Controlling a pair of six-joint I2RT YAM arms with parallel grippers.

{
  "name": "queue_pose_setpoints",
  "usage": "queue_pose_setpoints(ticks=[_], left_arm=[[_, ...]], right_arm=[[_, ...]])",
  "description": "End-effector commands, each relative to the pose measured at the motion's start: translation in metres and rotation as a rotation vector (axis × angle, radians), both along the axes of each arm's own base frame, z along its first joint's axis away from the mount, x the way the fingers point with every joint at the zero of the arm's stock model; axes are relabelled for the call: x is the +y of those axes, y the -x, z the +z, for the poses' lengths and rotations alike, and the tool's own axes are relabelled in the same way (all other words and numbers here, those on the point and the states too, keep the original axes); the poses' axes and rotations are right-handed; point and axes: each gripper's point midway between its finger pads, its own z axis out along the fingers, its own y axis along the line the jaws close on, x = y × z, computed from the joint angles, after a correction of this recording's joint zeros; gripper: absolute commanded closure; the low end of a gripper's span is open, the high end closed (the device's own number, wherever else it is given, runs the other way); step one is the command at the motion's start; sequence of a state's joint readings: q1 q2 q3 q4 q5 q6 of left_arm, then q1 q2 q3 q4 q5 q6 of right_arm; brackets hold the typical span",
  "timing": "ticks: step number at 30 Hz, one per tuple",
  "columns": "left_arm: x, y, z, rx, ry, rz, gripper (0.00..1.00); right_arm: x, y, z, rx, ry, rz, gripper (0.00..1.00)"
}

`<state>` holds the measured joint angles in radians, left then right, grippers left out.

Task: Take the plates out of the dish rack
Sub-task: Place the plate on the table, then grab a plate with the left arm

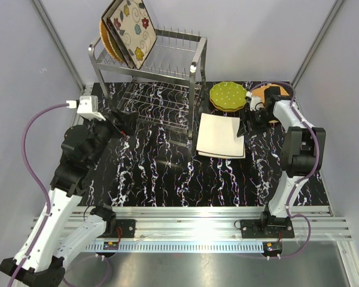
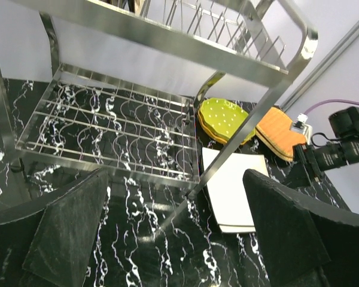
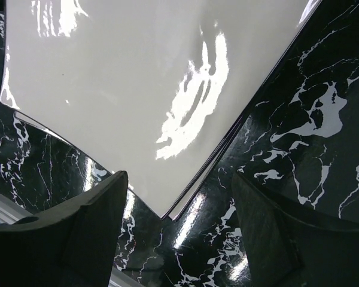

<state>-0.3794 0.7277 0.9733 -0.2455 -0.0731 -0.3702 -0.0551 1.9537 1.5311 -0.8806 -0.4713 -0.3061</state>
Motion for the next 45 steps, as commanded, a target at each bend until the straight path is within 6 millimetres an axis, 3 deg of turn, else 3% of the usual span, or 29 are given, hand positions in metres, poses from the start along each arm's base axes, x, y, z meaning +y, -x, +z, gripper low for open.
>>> queue_pose_setpoints(ticks=[1, 3, 5, 6, 7, 8, 11, 16, 17, 19, 20, 22, 23, 28, 34, 45], left_arm=[[0.005, -0.005, 0.042, -0.086, 0.036, 0.039, 0.01], [0.007, -0.009, 0.057, -0.11, 0.045, 0.053, 0.01], [0.006, -0.019, 0.058, -0.093, 0.042, 0.07, 0.01], [0.006, -0.02, 0.072, -0.11, 0.055, 0.074, 0.01], [0.003, -0.03, 0.07, -0.086, 0.054, 0.08, 0.01], [0.004, -0.03, 0.084, -0.099, 0.068, 0.086, 0.01], [0.0, -0.047, 0.101, -0.086, 0.101, 0.097, 0.02], [-0.004, -0.077, 0.127, -0.06, 0.178, 0.11, 0.12], [-0.005, -0.078, 0.141, -0.065, 0.228, 0.1, 0.14], [-0.009, -0.097, 0.14, -0.026, 0.274, 0.102, 0.19], [-0.011, -0.097, 0.153, -0.039, 0.294, 0.085, 0.2], [-0.012, -0.114, 0.149, -0.012, 0.311, 0.091, 0.22], [-0.012, -0.115, 0.16, -0.024, 0.338, 0.081, 0.24], [-0.009, -0.149, 0.158, 0.021, 0.402, 0.085, 0.3], [-0.009, -0.17, 0.16, 0.056, 0.454, 0.06, 0.37], [0.003, -0.206, 0.128, 0.122, 0.409, 0.126, 0.41]], right_arm=[[0.002, -0.007, 0.044, -0.146, -0.008, 0.033, 0.22], [0.008, -0.006, 0.056, -0.175, -0.045, 0.051, 0.23], [0.013, -0.005, 0.07, -0.211, -0.07, 0.067, 0.23], [0.017, -0.003, 0.074, -0.221, -0.091, 0.078, 0.22], [0.019, -0.002, 0.081, -0.24, -0.1, 0.084, 0.22], [0.02, 0.0, 0.085, -0.249, -0.107, 0.089, 0.22], [0.028, 0.005, 0.097, -0.278, -0.138, 0.11, 0.22], [0.04, 0.013, 0.109, -0.301, -0.184, 0.127, 0.22], [0.041, 0.014, 0.113, -0.311, -0.191, 0.128, 0.22], [0.045, 0.016, 0.12, -0.32, -0.213, 0.13, 0.22], [0.046, 0.018, 0.121, -0.319, -0.22, 0.129, 0.22], [0.05, 0.02, 0.127, -0.329, -0.241, 0.133, 0.22], [0.05, 0.02, 0.131, -0.338, -0.245, 0.134, 0.22], [0.056, 0.023, 0.143, -0.359, -0.283, 0.135, 0.22], [0.058, 0.029, 0.148, -0.383, -0.294, 0.143, 0.21], [0.059, 0.032, 0.147, -0.394, -0.299, 0.151, 0.22]])
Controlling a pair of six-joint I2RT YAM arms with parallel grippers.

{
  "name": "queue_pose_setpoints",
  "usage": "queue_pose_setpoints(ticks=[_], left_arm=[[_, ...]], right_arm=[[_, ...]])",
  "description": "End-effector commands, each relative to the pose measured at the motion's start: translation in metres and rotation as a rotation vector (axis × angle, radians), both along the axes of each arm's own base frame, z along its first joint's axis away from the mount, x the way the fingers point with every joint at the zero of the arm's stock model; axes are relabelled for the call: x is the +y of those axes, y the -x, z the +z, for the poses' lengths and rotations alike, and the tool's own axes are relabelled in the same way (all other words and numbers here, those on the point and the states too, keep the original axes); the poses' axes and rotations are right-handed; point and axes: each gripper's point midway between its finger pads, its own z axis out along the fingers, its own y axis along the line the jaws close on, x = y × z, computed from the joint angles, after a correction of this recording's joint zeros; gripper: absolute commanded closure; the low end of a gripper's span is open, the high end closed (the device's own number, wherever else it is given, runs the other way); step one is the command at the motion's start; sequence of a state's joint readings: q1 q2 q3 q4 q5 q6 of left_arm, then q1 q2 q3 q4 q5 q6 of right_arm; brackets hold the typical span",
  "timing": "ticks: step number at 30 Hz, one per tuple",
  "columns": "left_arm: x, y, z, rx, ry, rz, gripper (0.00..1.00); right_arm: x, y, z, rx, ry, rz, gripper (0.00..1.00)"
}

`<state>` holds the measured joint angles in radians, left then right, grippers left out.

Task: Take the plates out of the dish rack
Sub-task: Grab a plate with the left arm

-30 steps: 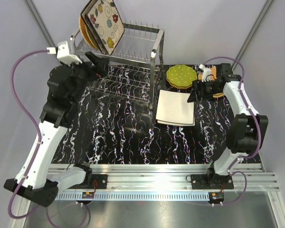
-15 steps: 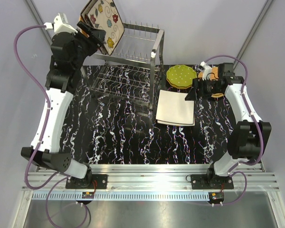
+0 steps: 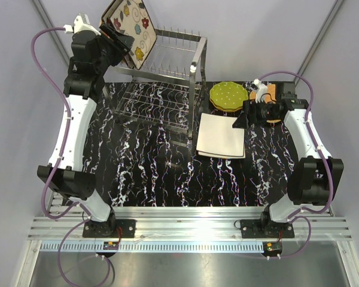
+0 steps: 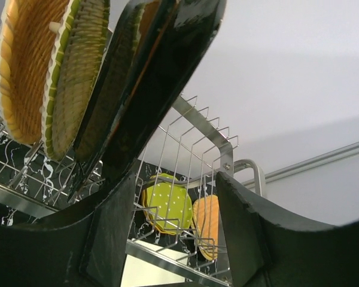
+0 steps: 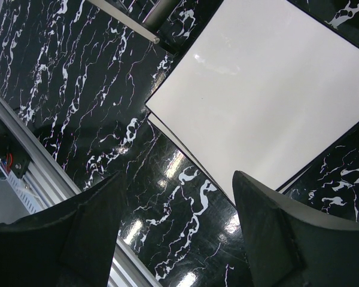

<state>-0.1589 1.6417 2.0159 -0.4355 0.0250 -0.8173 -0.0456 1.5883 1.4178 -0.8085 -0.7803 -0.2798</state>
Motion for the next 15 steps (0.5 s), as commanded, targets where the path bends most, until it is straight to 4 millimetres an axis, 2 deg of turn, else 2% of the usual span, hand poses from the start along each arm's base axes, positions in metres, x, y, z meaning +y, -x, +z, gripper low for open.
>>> queue_pose_setpoints(ticks=[1, 9, 15], left_arm=[[0.005, -0.002, 0.016, -0.044, -0.03, 0.007, 0.41], [0.009, -0.02, -0.003, -0.015, -0.116, 0.025, 0.42], [0.026, -0.039, -0.01, -0.044, -0.229, 0.105, 0.44]], right_arm=[[0.008, 0.001, 0.021, -0.077, -0.025, 0.026, 0.21], [0.008, 0.001, 0.024, -0.081, -0.027, 0.025, 0.21], [0.009, 0.0, 0.025, -0.079, -0.038, 0.019, 0.21]])
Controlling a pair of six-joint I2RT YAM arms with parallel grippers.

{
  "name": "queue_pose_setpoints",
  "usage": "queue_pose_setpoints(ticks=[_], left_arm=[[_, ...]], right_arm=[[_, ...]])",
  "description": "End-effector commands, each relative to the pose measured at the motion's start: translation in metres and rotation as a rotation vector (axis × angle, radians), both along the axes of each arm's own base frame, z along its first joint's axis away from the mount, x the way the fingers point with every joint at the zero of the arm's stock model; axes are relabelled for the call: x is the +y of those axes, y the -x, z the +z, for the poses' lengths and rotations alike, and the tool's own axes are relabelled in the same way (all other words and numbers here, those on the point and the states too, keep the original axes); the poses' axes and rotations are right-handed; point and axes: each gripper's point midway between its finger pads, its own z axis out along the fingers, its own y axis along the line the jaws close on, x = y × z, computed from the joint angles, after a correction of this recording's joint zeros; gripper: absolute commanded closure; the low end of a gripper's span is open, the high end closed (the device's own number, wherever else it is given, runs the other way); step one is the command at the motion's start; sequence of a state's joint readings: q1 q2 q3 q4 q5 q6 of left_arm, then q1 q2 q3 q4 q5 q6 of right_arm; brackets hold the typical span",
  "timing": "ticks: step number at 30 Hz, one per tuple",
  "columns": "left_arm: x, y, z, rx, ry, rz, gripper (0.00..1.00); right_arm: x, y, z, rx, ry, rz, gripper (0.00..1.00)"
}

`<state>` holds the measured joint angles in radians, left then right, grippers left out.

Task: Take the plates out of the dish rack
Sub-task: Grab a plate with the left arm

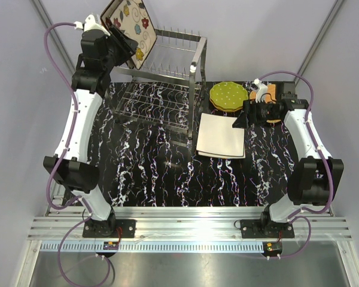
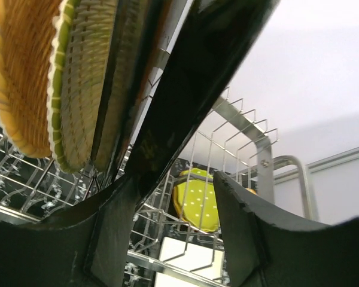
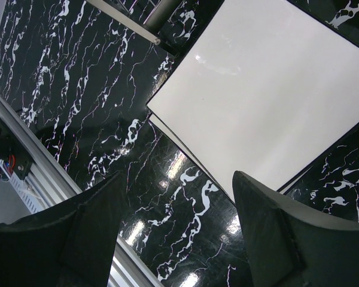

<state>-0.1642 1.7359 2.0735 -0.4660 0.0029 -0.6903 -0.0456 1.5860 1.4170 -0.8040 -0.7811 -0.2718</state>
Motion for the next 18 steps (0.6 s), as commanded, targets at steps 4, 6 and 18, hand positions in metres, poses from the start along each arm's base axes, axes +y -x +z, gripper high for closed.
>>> queue_pose_setpoints(ticks=[4, 6, 18], left_arm=[[0.03, -0.023, 0.016, -0.127, -0.16, 0.114, 0.44], [0.031, -0.029, 0.014, -0.148, -0.195, 0.118, 0.45], [0.046, -0.056, -0.002, -0.216, -0.369, 0.194, 0.48]], right_arm=[[0.009, 0.0, 0.025, -0.078, -0.035, 0.024, 0.21], [0.008, 0.0, 0.025, -0.08, -0.03, 0.028, 0.21], [0.008, 0.0, 0.028, -0.083, -0.025, 0.029, 0.21]])
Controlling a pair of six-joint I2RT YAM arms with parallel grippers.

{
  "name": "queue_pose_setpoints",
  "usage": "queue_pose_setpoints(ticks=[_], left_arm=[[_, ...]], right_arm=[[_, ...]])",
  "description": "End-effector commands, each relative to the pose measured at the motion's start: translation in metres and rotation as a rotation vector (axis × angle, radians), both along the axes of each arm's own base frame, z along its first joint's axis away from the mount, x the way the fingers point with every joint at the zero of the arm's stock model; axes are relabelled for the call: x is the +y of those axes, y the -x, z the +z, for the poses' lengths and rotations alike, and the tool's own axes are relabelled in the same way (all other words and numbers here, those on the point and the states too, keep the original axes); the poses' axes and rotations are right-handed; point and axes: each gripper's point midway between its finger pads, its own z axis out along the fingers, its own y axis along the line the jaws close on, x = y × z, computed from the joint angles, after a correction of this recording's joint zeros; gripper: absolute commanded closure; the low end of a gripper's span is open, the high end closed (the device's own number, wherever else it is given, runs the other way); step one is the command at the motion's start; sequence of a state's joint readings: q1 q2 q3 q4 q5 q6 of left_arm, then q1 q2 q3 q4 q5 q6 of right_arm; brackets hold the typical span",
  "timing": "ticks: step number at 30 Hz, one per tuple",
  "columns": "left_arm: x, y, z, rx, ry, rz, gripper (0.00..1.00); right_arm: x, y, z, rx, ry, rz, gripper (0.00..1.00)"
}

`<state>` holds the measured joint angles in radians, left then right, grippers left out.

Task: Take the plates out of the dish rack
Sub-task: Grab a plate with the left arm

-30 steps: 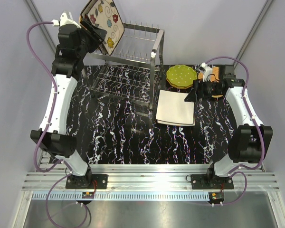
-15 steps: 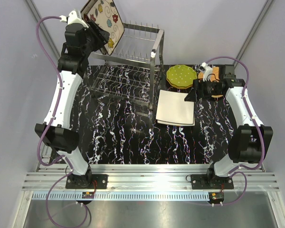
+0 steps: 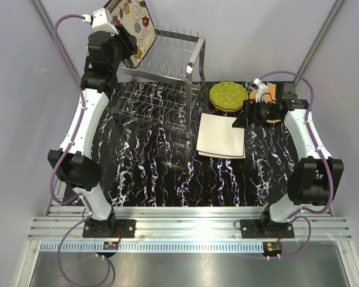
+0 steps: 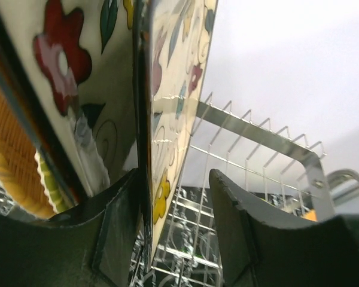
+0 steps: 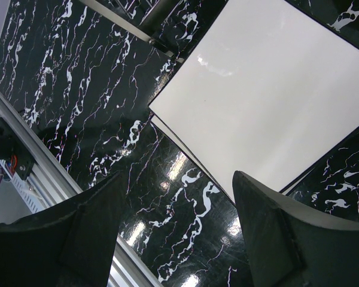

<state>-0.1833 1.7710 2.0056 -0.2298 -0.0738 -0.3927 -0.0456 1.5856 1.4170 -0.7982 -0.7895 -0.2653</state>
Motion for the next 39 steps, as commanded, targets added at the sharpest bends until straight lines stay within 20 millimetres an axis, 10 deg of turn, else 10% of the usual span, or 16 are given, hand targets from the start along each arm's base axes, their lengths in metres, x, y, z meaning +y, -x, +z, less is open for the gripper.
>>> queue_pose_setpoints(ticks=[1, 17, 20, 39], left_arm=[[0.038, -0.027, -0.006, -0.066, -0.09, 0.156, 0.49], [0.028, -0.032, -0.012, -0.156, -0.197, 0.107, 0.87], [0.027, -0.027, -0.002, -0.2, -0.203, 0.096, 1.0], [0.033, 0.028, 0.116, -0.548, -0.184, 0.129, 1.0]], right_arm=[[0.007, 0.0, 0.027, -0.079, -0.017, 0.026, 0.21], [0.006, 0.0, 0.032, -0.089, -0.016, 0.022, 0.21], [0.006, -0.001, 0.032, -0.09, -0.018, 0.022, 0.21], [0.008, 0.0, 0.037, -0.1, -0.026, 0.023, 0.21]])
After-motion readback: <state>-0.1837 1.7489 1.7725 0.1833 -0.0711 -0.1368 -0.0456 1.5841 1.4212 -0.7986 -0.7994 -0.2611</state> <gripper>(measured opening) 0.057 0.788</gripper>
